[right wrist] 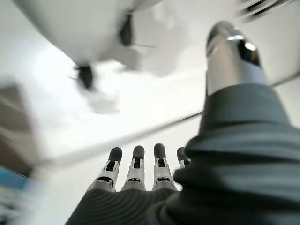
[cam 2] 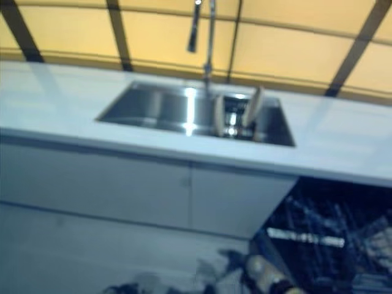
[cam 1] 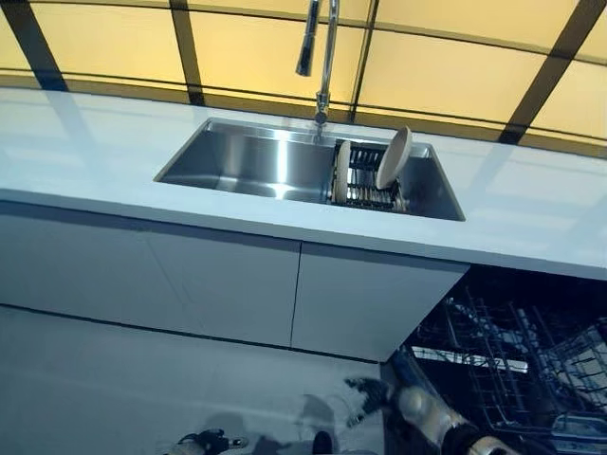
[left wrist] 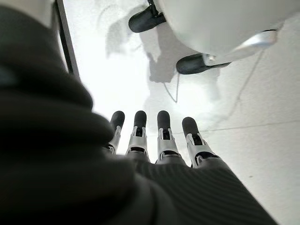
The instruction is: Take plates into dishwasher
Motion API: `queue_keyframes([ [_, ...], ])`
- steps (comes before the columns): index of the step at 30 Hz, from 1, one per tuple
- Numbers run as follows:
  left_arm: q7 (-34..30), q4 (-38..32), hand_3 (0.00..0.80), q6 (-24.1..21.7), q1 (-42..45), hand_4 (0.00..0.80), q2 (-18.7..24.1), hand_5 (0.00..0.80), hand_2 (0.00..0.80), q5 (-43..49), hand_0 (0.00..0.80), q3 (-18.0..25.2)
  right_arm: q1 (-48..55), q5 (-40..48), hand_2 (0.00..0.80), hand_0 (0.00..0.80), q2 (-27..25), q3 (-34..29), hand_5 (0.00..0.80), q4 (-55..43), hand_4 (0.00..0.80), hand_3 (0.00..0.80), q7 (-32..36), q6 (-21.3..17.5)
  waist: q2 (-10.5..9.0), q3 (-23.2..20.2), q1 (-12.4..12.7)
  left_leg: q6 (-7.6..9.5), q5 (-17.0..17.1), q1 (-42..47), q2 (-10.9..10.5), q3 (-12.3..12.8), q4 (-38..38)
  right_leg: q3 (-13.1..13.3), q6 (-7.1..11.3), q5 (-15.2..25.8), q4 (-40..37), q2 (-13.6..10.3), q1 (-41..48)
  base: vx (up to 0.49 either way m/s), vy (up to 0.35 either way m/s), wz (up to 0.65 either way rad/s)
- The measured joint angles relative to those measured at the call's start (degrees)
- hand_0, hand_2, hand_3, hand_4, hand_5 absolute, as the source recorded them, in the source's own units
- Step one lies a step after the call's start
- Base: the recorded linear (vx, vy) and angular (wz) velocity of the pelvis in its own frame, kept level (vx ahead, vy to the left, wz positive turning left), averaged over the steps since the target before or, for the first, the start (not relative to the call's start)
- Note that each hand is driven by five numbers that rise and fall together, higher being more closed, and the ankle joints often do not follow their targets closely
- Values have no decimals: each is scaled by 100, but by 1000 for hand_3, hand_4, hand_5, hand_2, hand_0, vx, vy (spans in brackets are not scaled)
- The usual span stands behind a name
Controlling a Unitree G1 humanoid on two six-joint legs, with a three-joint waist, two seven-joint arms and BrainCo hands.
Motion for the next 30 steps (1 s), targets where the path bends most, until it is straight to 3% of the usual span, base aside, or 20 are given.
queue_keyframes([
  [2, -15, -5, 0, 5, 63, 0, 121, 0, 0, 2, 0, 11, -330, 1019, 0, 0, -704, -158, 0, -1524, 0, 0, 632, 381, -24, -2, -27, 1, 0, -41, -12, 47, 21, 22, 37, 26, -5, -15, -37, 91, -14, -6],
  [5, -62, -2, 0, -16, 118, 0, 240, 0, 0, 48, 0, 271, -497, 2853, 0, 0, -1049, -1032, 0, -2301, 0, 0, 1181, 671, -72, 26, -33, 17, 7, 54, -9, 96, -6, 50, 40, 27, -1, -12, 34, 143, -64, -7],
  [9, -56, -1, 0, -64, 199, 0, 259, 0, 0, 258, 0, 406, -543, 3862, 0, 0, -1071, -1842, 0, -2084, 0, 0, 1250, 763, -149, 143, -56, 39, -10, 157, 4, 209, -13, 92, 41, 24, 1, -6, 105, 139, -125, -10],
  [11, -33, 0, 0, -63, 242, 0, 273, 0, 0, 341, 0, 460, -563, 4193, 0, 0, -1101, -2270, 0, -1708, 0, 0, 967, 726, -235, 196, -136, 27, -18, 170, 25, 214, 6, 80, 38, 20, 0, 6, 102, 219, -176, -3],
  [15, 18, 68, 0, -57, 304, 0, 171, 0, 0, 250, 0, 888, -822, 4745, 0, 0, -1233, -2963, 0, -1090, 0, 0, 156, 538, -146, 263, -176, -13, -104, 347, 108, 371, 44, 64, -34, -36, 30, 58, 222, 178, -109, -14],
  [17, 95, 254, 0, -61, 337, 0, 119, 0, 0, -80, 0, 1172, -990, 5112, 0, 0, -1419, -3404, 0, -754, 0, 0, -852, 251, -58, 317, -150, -115, -406, 209, 158, 492, 737, -20, -247, -168, 109, 174, 366, 110, -221, -4],
  [18, 168, 368, 0, -81, 269, 0, 169, 0, 0, -217, 0, 1360, -1185, 5138, 0, 0, -1397, -3559, 0, -446, 0, 0, -1465, 37, -210, 397, -160, -311, -602, -361, 72, 601, 1995, -67, -357, -411, 472, 103, 229, 91, -193, -6],
  [19, 203, 400, 0, -96, 323, 0, 173, 0, 0, -264, 0, 1407, -1269, 5132, 0, 0, -1394, -3588, 0, -311, 0, 0, -1758, -44, -179, 419, -38, -420, -548, -658, 56, 633, 2576, -143, -388, -484, 606, 181, 258, 184, -37, -22],
  [20, 216, 451, 0, -147, 303, 0, 146, 0, 0, -310, 0, 1582, -1499, 5133, 0, 0, -1479, -3839, 0, -125, 0, 0, -2510, -244, -233, 466, -10, -456, -94, -1690, 62, 628, 4356, -108, -516, -587, 709, 142, 234, 279, 109, -34],
  [21, 193, 473, 0, -124, 427, 0, 128, 0, 0, -308, 0, 1566, -1667, 5110, 0, 0, -1460, -3941, 0, -21, 0, 0, -3036, -425, -203, 498, 102, -430, -8, -1965, 78, 664, 4402, -115, -533, -585, 624, 122, 313, 365, 157, -59],
  [22, 170, 523, 0, -91, 550, 0, 108, 0, 0, -310, 0, 1517, -1919, 5059, 0, 0, -1476, -3917, 0, 169, 0, 0, -3441, -545, -156, 518, 184, -435, -3, -2050, 81, 683, 3855, -130, -510, -591, 425, 125, 416, 390, 170, -72],
  [23, 162, 563, 0, -42, 645, 0, 85, 0, 0, -312, 0, 1397, -2183, 5008, 0, 0, -1520, -3774, 0, 415, 0, 0, -3811, -591, -60, 494, 202, -397, 89, -2004, 72, 683, 2904, -81, -282, -638, -106, 199, 661, 432, 163, -79],
  [24, 137, 606, 0, -27, 684, 0, -81, 0, 0, -369, 0, 1303, -2696, 5011, 0, 0, -1741, -3456, 0, 803, 0, 0, -4134, -554, 493, 522, 342, -482, 145, -1997, 619, 623, 1842, -74, -440, -834, 826, 702, 621, 444, 156, -72],
  [25, 83, 572, 0, -26, 676, 0, -66, 0, 0, -430, 0, 1301, -3139, 5010, 0, 0, -1840, -3397, 0, 1121, 0, 0, -4326, -514, 612, 522, 422, -654, 260, -2080, 638, 615, 1251, 90, -448, -1533, 1648, 638, 638, 312, 104, -39],
  [26, 113, 586, 0, 1, 572, 0, -92, 0, 0, -461, 0, 1293, -3309, 4981, 0, 0, -1979, -3361, 0, 1326, 0, 0, -4368, -518, 729, 618, 383, -687, 413, -2116, 688, 581, 980, -19, -564, -1767, 1501, 661, 815, 212, 78, -5],
  [27, 60, 511, 0, 37, 539, 0, -42, 0, 0, -469, 0, 1225, -3314, 4897, 0, 0, -2092, -3227, 0, 1649, 0, 0, -4420, -376, 643, 648, 475, -552, 611, -2022, 548, 512, 456, -28, -567, -1747, 1367, 543, 971, 144, 94, -21],
  [28, 59, 459, 0, 66, 577, 0, -2, 0, 0, -471, 0, 1155, -3339, 4892, 0, 0, -2103, -3041, 0, 1794, 0, 0, -4400, -234, 473, 552, 654, -493, 664, -2018, 384, 528, 241, 138, -545, -1780, 1368, 401, 958, 189, 162, -40],
  [30, 67, 438, 0, 97, 523, 0, 9, 0, 0, -481, 0, 1067, -3536, 4891, 0, 0, -2237, -2860, 0, 1969, 0, 0, -4205, -127, 277, 443, 595, -220, 842, -2033, 185, 711, 473, 87, -404, -1681, 936, 195, 1213, 220, 154, -20],
])
